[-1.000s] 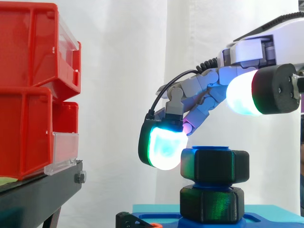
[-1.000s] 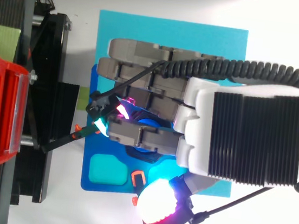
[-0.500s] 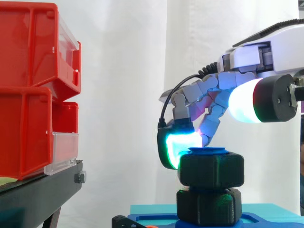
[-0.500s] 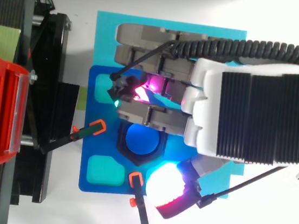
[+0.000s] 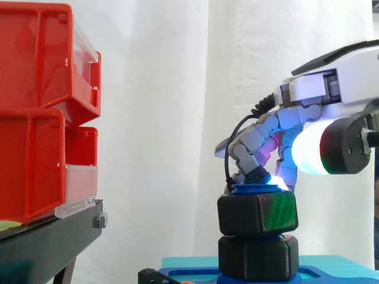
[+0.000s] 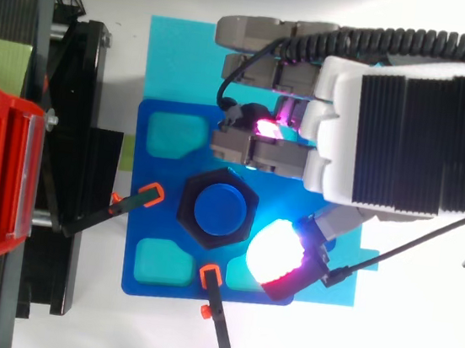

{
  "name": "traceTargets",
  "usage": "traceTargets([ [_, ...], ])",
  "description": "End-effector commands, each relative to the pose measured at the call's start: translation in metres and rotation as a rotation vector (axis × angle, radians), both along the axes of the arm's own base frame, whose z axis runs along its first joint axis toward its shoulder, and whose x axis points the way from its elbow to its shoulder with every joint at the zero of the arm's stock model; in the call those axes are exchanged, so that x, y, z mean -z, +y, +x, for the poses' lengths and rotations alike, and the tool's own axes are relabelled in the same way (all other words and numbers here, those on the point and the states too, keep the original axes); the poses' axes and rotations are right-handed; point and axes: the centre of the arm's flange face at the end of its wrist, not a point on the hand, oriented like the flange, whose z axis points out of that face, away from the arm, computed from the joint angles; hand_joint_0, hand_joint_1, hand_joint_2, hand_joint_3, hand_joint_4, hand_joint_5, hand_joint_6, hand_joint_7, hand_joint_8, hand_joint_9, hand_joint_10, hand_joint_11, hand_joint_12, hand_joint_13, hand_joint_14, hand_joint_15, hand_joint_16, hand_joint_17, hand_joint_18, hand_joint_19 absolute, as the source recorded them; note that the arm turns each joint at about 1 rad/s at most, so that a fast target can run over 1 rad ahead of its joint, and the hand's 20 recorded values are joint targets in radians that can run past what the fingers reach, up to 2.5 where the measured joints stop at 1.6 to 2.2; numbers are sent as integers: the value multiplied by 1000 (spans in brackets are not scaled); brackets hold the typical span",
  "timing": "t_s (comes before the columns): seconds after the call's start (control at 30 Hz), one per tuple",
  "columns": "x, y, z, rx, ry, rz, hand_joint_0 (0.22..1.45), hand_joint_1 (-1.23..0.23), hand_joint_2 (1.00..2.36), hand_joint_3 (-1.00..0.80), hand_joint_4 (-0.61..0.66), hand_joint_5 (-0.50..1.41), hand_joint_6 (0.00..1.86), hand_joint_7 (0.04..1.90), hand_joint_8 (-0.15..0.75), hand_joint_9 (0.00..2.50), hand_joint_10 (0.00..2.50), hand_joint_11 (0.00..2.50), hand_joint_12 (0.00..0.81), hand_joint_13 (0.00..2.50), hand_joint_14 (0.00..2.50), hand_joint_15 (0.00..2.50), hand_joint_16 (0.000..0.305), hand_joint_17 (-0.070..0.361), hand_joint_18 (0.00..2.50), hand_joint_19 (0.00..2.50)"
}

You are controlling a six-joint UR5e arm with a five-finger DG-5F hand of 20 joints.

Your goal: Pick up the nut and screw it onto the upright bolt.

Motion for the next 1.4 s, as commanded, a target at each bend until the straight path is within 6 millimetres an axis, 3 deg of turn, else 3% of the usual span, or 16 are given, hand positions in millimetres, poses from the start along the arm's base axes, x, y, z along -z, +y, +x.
traceTargets([
  [0.0, 1, -6, -2, 6, 10, -1, 532, -99, 1000, -500, 153, 56, 502, 1415, 243, 1193, 0, 0, 233, 661, 0, 0, 19, 43, 272, 0],
  [0.13, -5, -11, -1, 14, 4, 0, 527, -92, 1000, -500, 250, -14, 505, 1159, 252, 1139, 0, 0, 251, 636, 0, 0, 26, 58, 246, 0],
  [0.53, -23, -12, 3, 12, -22, 3, 490, -78, 1000, -500, 182, -127, 502, 681, 215, 672, 0, 0, 295, 462, 0, 0, 35, 80, 98, 0],
  [0.6, -34, -6, 7, 5, -46, 6, 488, -74, 1000, -500, 174, -137, 502, 653, 214, 623, 0, 0, 302, 411, 0, 0, 36, 81, 66, 0],
  [0.73, -37, -1, 9, 2, -55, 7, 482, -50, 1000, -500, 162, -155, 501, 614, 205, 497, 0, 0, 319, 285, 0, 0, 38, 85, 0, 0],
  [1.13, -8, 35, 15, -11, -112, 33, 477, -21, 1000, -500, 163, -154, 501, 623, 207, 414, 0, 0, 339, 195, 0, 0, 40, 90, 0, 0],
  [1.37, 5, 38, 13, -14, -102, 42, 477, -11, 1000, -500, 172, -143, 502, 668, 218, 413, 0, 0, 344, 191, 0, 0, 41, 91, 0, 0],
])
